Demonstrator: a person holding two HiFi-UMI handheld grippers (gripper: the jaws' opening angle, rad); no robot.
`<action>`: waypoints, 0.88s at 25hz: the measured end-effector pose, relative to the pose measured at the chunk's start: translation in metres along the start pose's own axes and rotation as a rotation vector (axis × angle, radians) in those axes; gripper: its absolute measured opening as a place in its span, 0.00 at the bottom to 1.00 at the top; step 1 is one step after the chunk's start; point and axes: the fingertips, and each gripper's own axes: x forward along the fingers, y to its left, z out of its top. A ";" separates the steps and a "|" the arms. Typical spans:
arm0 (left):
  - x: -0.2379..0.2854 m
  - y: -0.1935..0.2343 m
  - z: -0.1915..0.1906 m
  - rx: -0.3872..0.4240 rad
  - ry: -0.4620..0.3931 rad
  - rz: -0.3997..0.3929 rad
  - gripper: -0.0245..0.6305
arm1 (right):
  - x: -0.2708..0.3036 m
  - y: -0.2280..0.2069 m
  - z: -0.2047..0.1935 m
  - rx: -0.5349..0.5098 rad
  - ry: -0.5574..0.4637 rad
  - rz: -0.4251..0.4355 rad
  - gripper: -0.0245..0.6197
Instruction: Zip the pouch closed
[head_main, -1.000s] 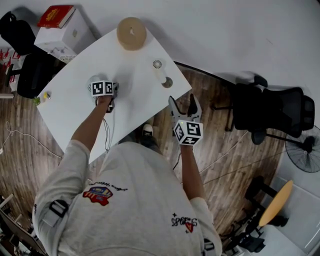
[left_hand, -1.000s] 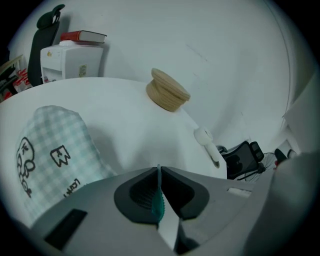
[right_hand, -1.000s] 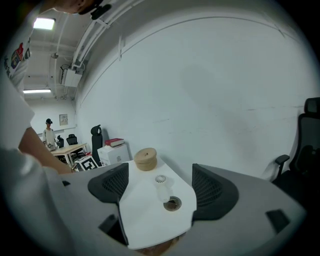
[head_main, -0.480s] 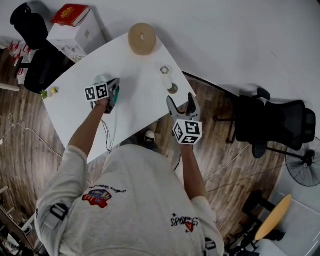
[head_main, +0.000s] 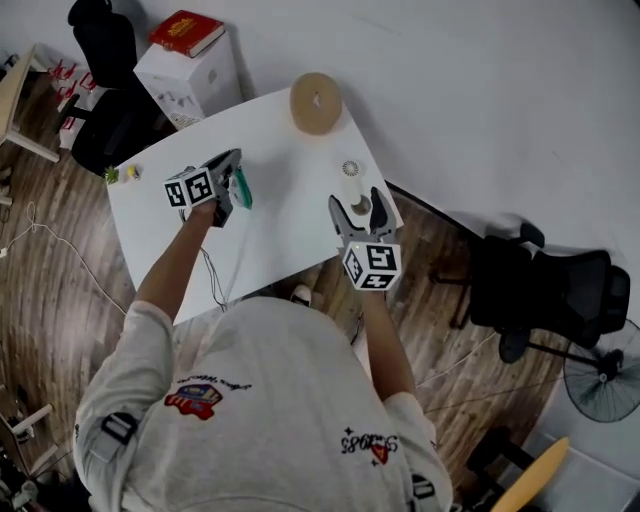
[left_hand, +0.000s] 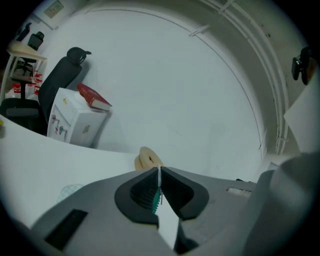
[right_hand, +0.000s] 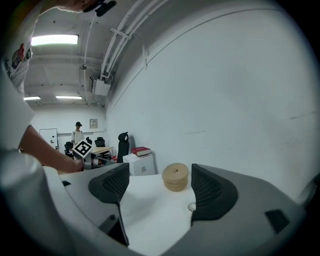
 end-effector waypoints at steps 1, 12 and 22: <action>-0.005 -0.003 0.008 0.001 -0.022 -0.002 0.06 | 0.003 0.003 0.004 -0.006 -0.007 0.011 0.62; -0.052 -0.065 0.096 0.014 -0.241 -0.118 0.06 | 0.020 0.021 0.055 -0.049 -0.102 0.069 0.62; -0.072 -0.086 0.103 0.111 -0.241 -0.141 0.06 | 0.013 0.032 0.064 -0.071 -0.118 0.076 0.61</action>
